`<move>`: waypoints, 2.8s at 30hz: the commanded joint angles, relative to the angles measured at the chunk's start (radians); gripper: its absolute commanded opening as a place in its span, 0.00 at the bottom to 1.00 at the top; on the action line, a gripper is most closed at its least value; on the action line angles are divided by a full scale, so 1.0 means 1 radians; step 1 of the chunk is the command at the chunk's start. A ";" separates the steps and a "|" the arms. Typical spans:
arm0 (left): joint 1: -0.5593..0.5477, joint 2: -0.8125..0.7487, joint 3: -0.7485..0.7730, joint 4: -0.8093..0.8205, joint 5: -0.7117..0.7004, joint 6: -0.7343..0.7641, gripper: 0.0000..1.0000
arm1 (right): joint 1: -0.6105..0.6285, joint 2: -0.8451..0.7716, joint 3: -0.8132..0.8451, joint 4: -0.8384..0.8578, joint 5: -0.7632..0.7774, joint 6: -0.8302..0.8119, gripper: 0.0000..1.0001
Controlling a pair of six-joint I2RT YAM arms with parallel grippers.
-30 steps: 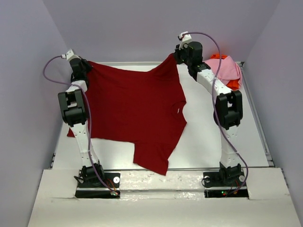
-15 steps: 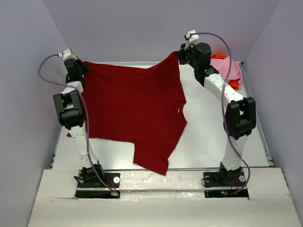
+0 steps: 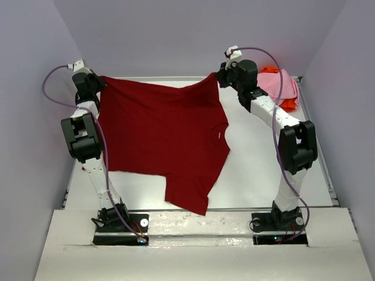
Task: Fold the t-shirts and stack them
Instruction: Fold the tshirt
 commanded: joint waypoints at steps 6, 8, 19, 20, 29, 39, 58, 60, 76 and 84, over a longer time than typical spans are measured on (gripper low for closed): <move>0.011 -0.061 -0.002 0.026 0.059 0.045 0.00 | 0.014 -0.065 -0.002 0.081 0.003 0.010 0.00; 0.011 -0.056 0.001 0.021 0.063 0.043 0.00 | 0.014 -0.068 -0.007 0.081 0.003 0.010 0.00; 0.021 -0.080 -0.025 0.012 0.097 0.103 0.00 | 0.023 -0.125 -0.094 0.091 0.003 0.056 0.00; 0.027 -0.082 -0.028 0.012 0.102 0.102 0.00 | 0.023 -0.131 -0.105 0.092 0.002 0.056 0.00; 0.039 -0.159 -0.119 0.015 0.116 0.123 0.00 | 0.032 -0.213 -0.223 0.095 -0.009 0.081 0.00; 0.082 -0.254 -0.298 0.066 0.137 0.166 0.00 | 0.041 -0.291 -0.355 0.109 -0.044 0.132 0.00; 0.137 -0.281 -0.398 0.126 0.184 0.175 0.00 | 0.041 -0.411 -0.593 0.103 -0.052 0.201 0.00; 0.139 -0.283 -0.400 0.124 0.188 0.172 0.00 | 0.041 -0.417 -0.605 0.098 -0.056 0.205 0.00; 0.139 -0.346 -0.472 0.098 0.155 0.186 0.00 | 0.051 -0.446 -0.683 0.086 -0.052 0.238 0.00; 0.139 -0.389 -0.516 0.083 0.114 0.241 0.00 | 0.051 -0.469 -0.720 0.084 -0.050 0.242 0.00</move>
